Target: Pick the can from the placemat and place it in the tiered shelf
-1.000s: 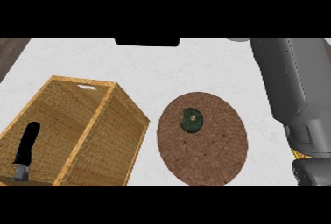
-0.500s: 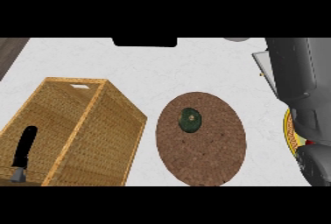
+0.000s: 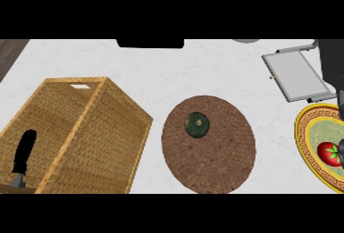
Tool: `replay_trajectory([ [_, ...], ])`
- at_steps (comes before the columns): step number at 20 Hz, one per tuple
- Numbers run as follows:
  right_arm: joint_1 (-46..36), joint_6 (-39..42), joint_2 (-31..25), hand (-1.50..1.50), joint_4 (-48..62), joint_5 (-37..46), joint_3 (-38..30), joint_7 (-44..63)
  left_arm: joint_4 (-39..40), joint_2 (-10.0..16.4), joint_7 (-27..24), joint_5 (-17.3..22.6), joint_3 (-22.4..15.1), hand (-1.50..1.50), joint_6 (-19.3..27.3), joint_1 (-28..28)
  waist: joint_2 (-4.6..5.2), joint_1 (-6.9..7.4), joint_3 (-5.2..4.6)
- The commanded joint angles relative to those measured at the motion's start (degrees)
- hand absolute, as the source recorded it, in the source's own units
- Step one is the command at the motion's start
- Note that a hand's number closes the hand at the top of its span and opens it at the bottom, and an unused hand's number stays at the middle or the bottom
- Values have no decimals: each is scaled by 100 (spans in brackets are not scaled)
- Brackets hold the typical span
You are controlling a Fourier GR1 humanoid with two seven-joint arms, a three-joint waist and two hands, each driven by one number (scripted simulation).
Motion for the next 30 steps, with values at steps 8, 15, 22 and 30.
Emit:
replay_trajectory([
  [8,-215,161,-854,150,855,343,-481,367,267,-70,-219,-52,-17,0,-236,-112,22,-22,2],
  [15,169,-154,-1092,150,1179,439,-708,247,-286,46,-1,61,15,0,-269,194,4,26,11],
  [22,450,-896,-1409,150,1367,237,-1091,-183,407,31,-324,-51,157,0,-405,-204,48,1,8],
  [30,888,-1318,-1646,-150,1232,244,-1391,135,197,5,-190,-97,136,0,-377,-129,13,-15,9],
])
